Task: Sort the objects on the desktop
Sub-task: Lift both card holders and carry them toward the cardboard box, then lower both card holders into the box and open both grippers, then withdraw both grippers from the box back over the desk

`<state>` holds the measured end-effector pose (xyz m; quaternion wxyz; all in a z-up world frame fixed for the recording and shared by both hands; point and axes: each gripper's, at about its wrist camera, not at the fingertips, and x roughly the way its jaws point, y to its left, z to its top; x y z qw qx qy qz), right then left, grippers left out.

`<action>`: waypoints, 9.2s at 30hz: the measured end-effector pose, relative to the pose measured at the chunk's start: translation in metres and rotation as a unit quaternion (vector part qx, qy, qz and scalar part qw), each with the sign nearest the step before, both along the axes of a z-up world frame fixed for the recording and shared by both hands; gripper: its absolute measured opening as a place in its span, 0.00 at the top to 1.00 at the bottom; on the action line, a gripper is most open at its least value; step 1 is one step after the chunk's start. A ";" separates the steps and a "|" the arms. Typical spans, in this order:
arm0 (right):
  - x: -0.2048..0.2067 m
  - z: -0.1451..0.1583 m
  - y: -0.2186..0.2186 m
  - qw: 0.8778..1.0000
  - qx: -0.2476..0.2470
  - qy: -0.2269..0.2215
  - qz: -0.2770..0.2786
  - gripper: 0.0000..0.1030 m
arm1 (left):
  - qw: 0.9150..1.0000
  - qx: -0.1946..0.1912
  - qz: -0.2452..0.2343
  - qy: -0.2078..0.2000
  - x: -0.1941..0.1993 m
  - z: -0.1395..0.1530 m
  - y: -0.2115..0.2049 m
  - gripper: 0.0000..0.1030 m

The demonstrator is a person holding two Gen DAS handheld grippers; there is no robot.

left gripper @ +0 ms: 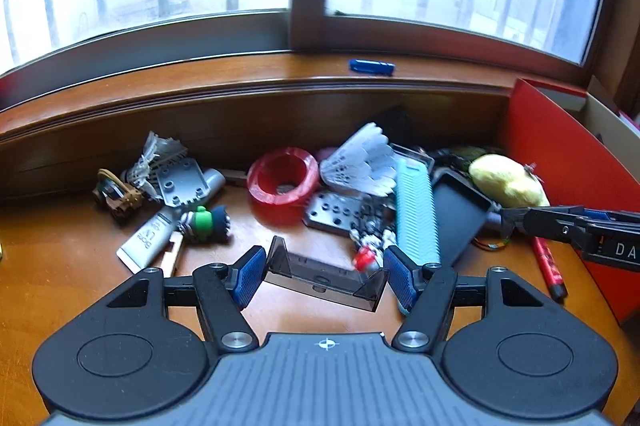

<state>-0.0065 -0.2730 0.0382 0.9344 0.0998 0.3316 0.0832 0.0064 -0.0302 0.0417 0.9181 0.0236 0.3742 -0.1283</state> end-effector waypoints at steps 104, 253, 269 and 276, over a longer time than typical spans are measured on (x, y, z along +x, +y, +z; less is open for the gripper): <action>-0.058 0.027 -0.050 0.995 -0.022 0.038 0.092 0.50 | 0.997 0.070 -0.026 -0.007 -0.053 -0.022 -0.062 0.34; -0.052 0.011 -0.292 0.999 -0.019 -0.019 -0.040 0.07 | 0.984 0.036 -0.155 -0.074 -0.005 0.036 -0.357 0.02; -0.037 -0.003 -0.267 0.991 -0.124 0.030 -0.028 0.00 | 0.997 0.041 -0.010 -0.069 -0.036 0.043 -0.250 0.02; -0.036 0.008 -0.271 0.996 -0.064 0.022 -0.062 0.06 | 0.995 0.052 0.069 -0.046 -0.045 0.031 -0.161 0.02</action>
